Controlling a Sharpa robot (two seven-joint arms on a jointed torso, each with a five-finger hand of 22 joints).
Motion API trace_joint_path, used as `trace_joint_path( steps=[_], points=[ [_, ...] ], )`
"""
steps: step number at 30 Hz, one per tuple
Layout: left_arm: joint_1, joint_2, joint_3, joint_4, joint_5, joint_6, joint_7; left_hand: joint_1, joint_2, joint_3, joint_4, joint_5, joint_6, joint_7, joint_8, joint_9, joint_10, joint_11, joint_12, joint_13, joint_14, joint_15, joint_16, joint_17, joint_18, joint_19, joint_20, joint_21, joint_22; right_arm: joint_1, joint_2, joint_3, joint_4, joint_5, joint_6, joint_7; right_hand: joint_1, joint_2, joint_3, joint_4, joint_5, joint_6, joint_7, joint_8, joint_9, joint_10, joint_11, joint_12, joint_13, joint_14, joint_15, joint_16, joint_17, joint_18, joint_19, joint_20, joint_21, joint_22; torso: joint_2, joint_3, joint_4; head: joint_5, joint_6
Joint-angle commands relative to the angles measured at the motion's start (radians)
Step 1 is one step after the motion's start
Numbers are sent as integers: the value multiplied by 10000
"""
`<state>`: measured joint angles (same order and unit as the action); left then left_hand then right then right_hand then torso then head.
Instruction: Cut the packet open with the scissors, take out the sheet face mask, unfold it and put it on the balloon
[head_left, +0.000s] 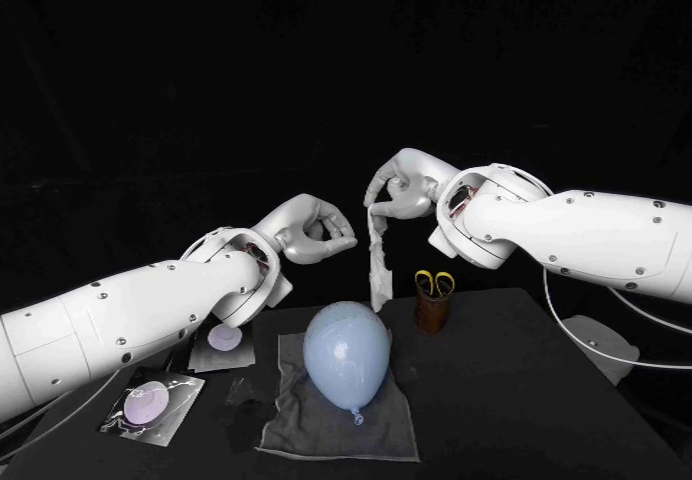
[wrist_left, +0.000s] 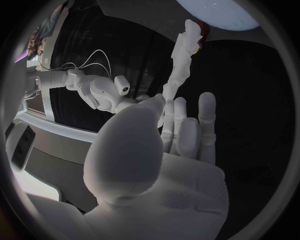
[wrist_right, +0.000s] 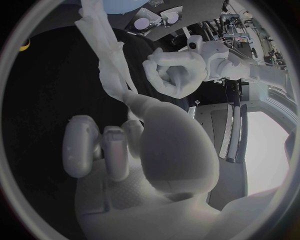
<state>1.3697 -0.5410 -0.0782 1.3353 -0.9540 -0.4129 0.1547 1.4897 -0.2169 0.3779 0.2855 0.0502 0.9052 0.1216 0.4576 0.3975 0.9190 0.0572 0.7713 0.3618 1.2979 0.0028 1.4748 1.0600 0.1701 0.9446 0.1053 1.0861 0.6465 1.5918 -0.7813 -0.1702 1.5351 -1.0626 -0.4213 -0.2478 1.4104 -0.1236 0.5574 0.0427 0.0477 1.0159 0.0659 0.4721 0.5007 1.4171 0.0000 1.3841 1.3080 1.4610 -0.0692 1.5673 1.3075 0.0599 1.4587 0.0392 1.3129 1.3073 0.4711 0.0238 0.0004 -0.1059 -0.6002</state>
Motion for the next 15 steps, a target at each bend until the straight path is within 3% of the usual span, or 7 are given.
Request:
trace_joint_path(
  steps=[1,7,15],
  points=[
    [-76,148,-3,-110,23,-54,477,37,-160,-84,-20,-23,-298,93,-261,-129,15,90,-215,-128,-96,45,-57,-117,109,-114,-3,-101,-124,1,-8,7,42,-109,-218,133,-131,7,63,13,13,1,65,35,11,513,-45,40,1072,1098,28,35,2633,-117,274,18,31,1993,0,-8,-10,15,0],
    [-208,417,-60,-435,-92,-117,300,-37,-388,-410,10,-24,-655,315,-717,-371,-16,295,-542,-330,-288,220,-165,-430,115,-188,123,-282,-314,1,-16,9,106,-109,-267,143,-131,7,63,13,13,1,65,35,11,513,-45,40,1072,1098,28,35,2633,-117,274,18,31,1993,8,1,-18,38,-1],
    [-261,551,-82,-504,-235,-96,214,39,-407,-492,-34,-23,-617,329,-767,-410,1,314,-592,-366,-296,246,-170,-441,122,-179,159,-311,-335,1,23,12,178,-110,-284,165,-138,8,79,2,13,0,64,42,13,512,-46,37,1072,1098,28,35,2633,-116,271,18,22,1991,2,2,-10,35,-45]
  ],
)
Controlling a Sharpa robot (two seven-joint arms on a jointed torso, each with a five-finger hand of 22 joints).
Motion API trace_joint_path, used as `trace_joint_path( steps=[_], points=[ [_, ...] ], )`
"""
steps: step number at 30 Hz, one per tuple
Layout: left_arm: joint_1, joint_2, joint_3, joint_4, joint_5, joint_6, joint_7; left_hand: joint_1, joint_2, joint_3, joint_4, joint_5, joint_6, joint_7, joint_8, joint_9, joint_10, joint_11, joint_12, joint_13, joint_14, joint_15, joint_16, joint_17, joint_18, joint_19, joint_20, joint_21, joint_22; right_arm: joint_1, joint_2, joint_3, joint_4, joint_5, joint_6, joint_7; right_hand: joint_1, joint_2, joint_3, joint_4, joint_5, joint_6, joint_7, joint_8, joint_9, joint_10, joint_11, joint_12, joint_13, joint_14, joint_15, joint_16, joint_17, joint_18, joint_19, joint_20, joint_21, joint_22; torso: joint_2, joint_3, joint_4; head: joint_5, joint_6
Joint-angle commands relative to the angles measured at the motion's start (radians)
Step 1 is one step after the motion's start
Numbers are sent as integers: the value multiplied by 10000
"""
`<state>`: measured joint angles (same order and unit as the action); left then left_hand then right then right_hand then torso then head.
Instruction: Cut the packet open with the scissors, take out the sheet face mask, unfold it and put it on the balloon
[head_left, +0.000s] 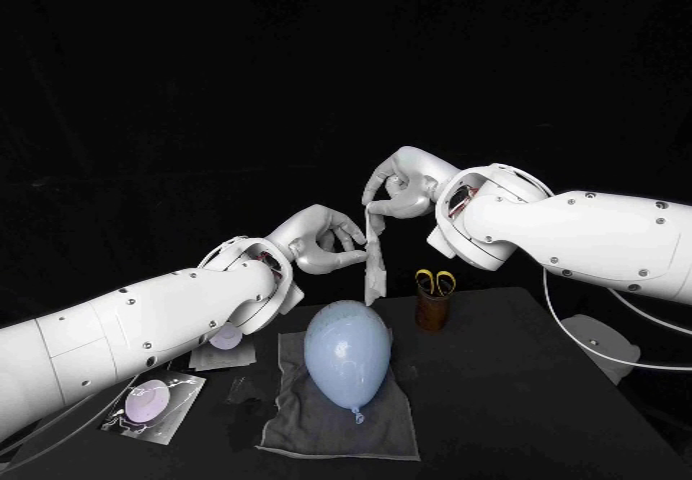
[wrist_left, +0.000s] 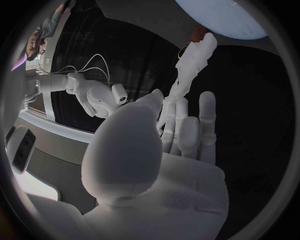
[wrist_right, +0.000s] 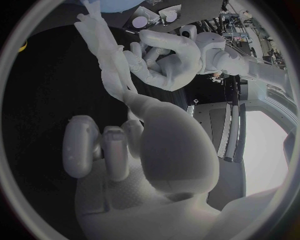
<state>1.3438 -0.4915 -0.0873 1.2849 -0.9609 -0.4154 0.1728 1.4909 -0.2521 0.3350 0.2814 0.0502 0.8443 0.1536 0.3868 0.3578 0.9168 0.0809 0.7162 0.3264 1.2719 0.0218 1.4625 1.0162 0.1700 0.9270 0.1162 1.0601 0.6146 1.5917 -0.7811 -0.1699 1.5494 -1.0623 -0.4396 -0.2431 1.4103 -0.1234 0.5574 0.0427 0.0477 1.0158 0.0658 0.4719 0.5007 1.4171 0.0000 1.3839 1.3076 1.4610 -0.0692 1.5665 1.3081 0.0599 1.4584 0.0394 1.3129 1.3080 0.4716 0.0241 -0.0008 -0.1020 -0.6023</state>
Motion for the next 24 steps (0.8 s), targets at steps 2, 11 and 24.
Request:
trace_joint_path(
  steps=[2,11,24],
  points=[
    [-7,80,8,-14,-196,-100,-15,47,-43,-67,1,-22,4,6,-63,-18,30,75,-47,-18,-34,58,-45,2,126,-1,54,-54,-19,2,29,10,58,-113,-102,125,-136,7,80,2,13,0,65,43,13,512,-46,39,1076,1098,28,43,2627,-115,274,15,22,1984,-5,-3,-3,-2,-22],
    [-14,151,6,-105,-307,-228,-231,380,162,-20,-83,-22,192,-8,-97,-72,152,55,-95,-73,70,43,-5,136,134,102,65,-31,16,1,25,12,107,-115,-110,139,-136,7,80,2,13,0,65,43,13,512,-46,39,1076,1098,28,43,2627,-115,274,15,22,1984,-8,1,-2,-5,-17],
    [-15,168,13,-116,-189,-618,-165,728,592,43,-115,-20,1193,-342,253,-16,761,-255,216,33,722,-210,255,1063,-39,982,-107,631,1047,1,66,13,146,-116,-85,152,-136,7,80,2,13,0,65,43,13,512,-46,39,1076,1098,28,43,2627,-115,274,15,22,1984,-7,-5,1,-21,-14]
  ],
)
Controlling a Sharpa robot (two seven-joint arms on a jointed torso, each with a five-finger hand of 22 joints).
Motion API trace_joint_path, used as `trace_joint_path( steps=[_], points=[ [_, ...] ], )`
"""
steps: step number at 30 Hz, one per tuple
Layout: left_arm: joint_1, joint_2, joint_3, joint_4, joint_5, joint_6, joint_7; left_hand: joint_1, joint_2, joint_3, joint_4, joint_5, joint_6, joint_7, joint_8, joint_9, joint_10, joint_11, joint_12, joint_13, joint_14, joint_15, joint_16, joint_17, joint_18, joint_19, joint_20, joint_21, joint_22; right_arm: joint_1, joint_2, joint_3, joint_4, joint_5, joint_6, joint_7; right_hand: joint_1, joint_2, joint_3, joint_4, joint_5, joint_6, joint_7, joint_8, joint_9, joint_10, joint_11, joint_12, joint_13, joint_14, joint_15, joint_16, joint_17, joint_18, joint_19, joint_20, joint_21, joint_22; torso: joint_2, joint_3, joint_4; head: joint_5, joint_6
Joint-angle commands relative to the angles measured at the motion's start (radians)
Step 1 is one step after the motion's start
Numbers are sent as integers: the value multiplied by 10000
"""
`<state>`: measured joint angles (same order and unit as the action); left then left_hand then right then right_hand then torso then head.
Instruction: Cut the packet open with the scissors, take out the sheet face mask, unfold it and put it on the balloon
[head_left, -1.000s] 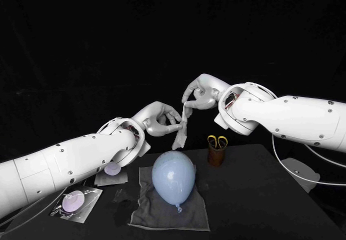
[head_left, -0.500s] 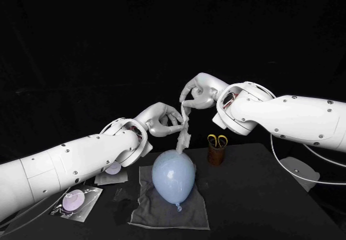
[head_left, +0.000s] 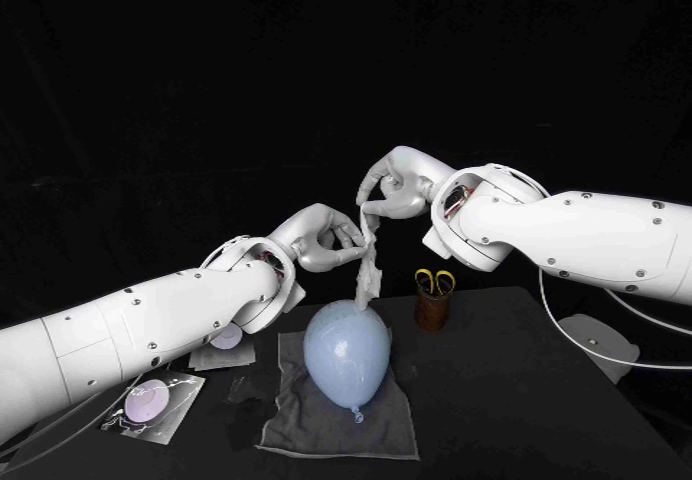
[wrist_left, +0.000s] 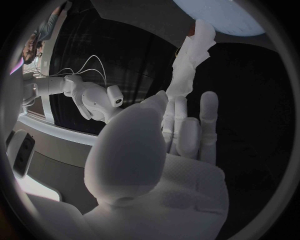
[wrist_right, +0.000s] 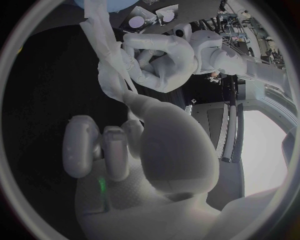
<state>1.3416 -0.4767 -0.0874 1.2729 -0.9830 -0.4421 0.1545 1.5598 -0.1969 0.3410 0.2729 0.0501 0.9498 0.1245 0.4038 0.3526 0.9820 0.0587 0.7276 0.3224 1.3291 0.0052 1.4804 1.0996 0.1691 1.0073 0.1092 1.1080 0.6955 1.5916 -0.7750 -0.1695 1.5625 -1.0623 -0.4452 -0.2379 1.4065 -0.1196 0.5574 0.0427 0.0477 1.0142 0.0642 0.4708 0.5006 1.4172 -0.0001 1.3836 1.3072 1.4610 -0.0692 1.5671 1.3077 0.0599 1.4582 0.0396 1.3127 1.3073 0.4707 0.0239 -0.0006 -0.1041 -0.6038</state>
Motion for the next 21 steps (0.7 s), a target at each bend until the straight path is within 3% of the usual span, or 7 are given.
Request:
trace_joint_path(
  steps=[1,11,21],
  points=[
    [7,18,15,-1,36,-385,-4,17,18,-67,-16,-22,207,-92,126,43,140,-71,204,138,250,-85,119,370,-61,310,-81,264,399,2,3,9,14,-117,-30,100,-98,-31,80,1,13,16,80,54,14,512,-45,42,1079,1098,28,37,2631,-115,276,13,24,1991,4,-4,1,0,2],
    [7,22,14,-30,-25,-370,-224,-712,-644,-921,167,-25,-177,16,14,-30,-216,37,421,351,209,-28,93,266,-70,264,-110,230,310,2,37,10,-2,-119,-26,104,-98,-31,80,1,13,16,80,54,14,512,-45,42,1079,1098,28,37,2631,-115,276,13,24,1991,1,-4,7,37,28],
    [7,18,13,-21,-151,-144,-454,-681,-522,-1646,141,-27,-849,246,-152,-101,-769,247,632,542,112,164,91,188,-56,139,59,144,214,1,98,10,-30,-120,-33,113,-123,-31,124,-30,13,9,81,72,19,515,-46,45,1085,1098,26,37,2631,-118,281,13,38,1994,4,1,6,17,12]
  ],
)
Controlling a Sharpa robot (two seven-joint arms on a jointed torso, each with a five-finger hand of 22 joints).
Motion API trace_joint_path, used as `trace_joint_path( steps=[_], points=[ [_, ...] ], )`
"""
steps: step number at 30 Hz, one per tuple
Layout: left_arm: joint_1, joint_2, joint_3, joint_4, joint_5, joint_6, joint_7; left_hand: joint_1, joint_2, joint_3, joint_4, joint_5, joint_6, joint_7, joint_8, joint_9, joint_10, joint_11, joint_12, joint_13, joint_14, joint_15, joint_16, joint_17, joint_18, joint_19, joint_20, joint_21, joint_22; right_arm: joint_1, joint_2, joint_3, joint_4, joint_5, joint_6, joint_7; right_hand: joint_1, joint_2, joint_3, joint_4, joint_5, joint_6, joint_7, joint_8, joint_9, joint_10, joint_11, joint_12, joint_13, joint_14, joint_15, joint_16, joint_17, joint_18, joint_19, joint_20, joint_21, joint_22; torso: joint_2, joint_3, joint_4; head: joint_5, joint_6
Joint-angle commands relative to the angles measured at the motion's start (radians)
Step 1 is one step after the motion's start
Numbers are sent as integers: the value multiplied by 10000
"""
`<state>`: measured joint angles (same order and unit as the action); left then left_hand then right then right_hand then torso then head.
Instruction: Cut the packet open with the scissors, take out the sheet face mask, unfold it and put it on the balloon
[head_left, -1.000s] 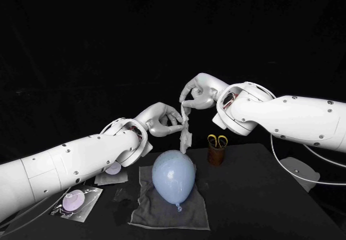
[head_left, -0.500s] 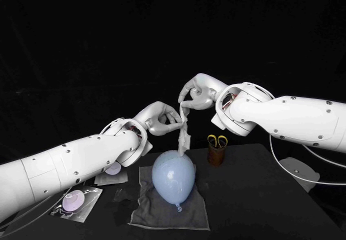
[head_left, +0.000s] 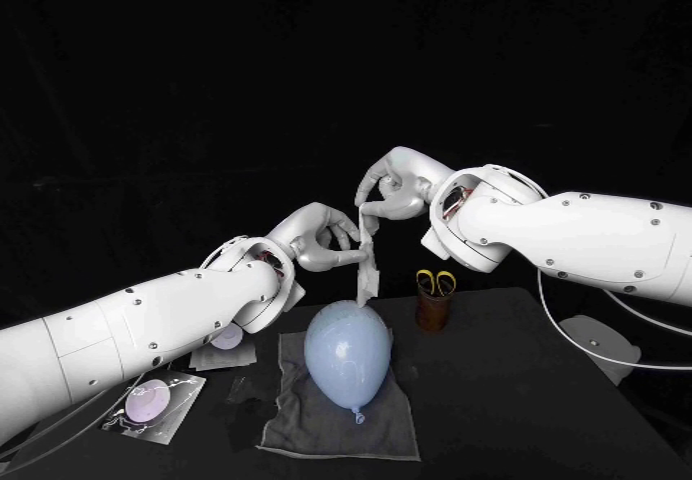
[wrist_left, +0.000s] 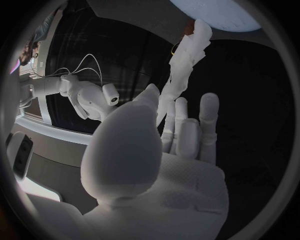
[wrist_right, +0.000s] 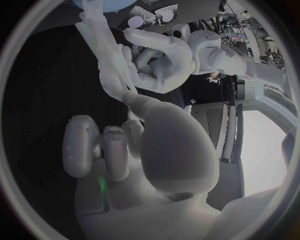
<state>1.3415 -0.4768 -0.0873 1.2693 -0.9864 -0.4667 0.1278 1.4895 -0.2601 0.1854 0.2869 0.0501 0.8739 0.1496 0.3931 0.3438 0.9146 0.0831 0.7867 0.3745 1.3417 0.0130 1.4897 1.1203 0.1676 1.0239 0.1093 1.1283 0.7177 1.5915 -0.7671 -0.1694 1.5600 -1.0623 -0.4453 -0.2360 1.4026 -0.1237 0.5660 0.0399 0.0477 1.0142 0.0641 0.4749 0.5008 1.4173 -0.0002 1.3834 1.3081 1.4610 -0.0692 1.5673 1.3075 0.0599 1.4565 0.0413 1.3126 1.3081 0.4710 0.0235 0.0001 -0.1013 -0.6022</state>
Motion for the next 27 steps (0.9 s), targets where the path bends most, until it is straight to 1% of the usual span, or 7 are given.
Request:
trace_joint_path(
  steps=[1,4,8,13,18,21,27],
  points=[
    [8,19,11,15,-130,110,-213,51,152,-150,-2,-26,-113,3,-38,-11,-129,12,67,39,-15,96,1,-15,-40,-30,71,-59,-8,1,22,9,-3,-119,-32,95,-84,9,38,-1,13,10,82,31,17,514,-45,47,1076,1098,26,34,2633,-117,298,-4,39,1987,2,4,0,-4,-5],
    [8,23,11,13,-162,124,-272,193,288,-179,-25,-25,-107,0,-4,-1,-156,10,122,68,-9,101,9,3,-40,-11,86,-38,25,1,27,9,5,-120,-36,97,-84,9,38,-1,13,10,82,31,17,514,-45,47,1076,1098,26,34,2633,-117,298,-4,39,1987,-2,6,-3,1,-3],
    [8,37,10,4,-218,101,-346,574,584,-62,-93,-22,27,-65,105,31,-118,-47,202,97,40,68,33,85,-47,60,83,30,128,1,25,10,35,-121,-45,103,-89,10,48,-9,13,9,83,35,18,510,-45,39,1070,1098,26,34,2633,-115,294,-4,29,1984,-5,4,-6,7,-9],
    [8,54,10,10,-237,75,-299,827,751,22,-83,-21,292,-168,287,81,-54,-135,247,98,95,-5,55,157,-58,136,35,109,234,0,33,11,46,-126,-47,111,-91,10,52,-11,13,8,83,37,19,509,-45,37,1069,1098,26,34,2633,-114,293,-4,26,1983,-2,5,0,-1,-5],
    [8,46,11,46,-131,24,-60,1245,1327,459,-48,-19,613,-301,431,87,62,-271,187,28,95,-122,49,136,-62,155,-55,158,281,0,30,12,22,-127,-39,107,-91,10,52,-11,13,8,83,37,19,509,-45,37,1069,1098,26,34,2633,-114,293,-4,26,1983,1,2,-2,-17,4],
    [7,25,12,63,-70,28,45,1381,1529,661,-46,-19,753,-343,469,74,114,-314,120,-22,97,-165,44,139,-64,148,-97,175,294,0,20,12,4,-127,-41,103,-91,10,52,-11,13,8,83,37,19,509,-45,37,1069,1098,26,34,2633,-114,293,-4,26,1983,4,2,-3,-30,13],
    [7,-22,14,77,-18,103,165,1571,1807,985,-101,-18,997,-396,569,74,160,-371,-9,-106,72,-219,26,99,-67,113,-153,191,301,0,2,13,-31,-127,-50,94,-91,10,52,-11,13,8,83,37,19,509,-45,37,1069,1098,26,34,2633,-114,293,-4,26,1983,-6,2,4,-27,1]
  ],
)
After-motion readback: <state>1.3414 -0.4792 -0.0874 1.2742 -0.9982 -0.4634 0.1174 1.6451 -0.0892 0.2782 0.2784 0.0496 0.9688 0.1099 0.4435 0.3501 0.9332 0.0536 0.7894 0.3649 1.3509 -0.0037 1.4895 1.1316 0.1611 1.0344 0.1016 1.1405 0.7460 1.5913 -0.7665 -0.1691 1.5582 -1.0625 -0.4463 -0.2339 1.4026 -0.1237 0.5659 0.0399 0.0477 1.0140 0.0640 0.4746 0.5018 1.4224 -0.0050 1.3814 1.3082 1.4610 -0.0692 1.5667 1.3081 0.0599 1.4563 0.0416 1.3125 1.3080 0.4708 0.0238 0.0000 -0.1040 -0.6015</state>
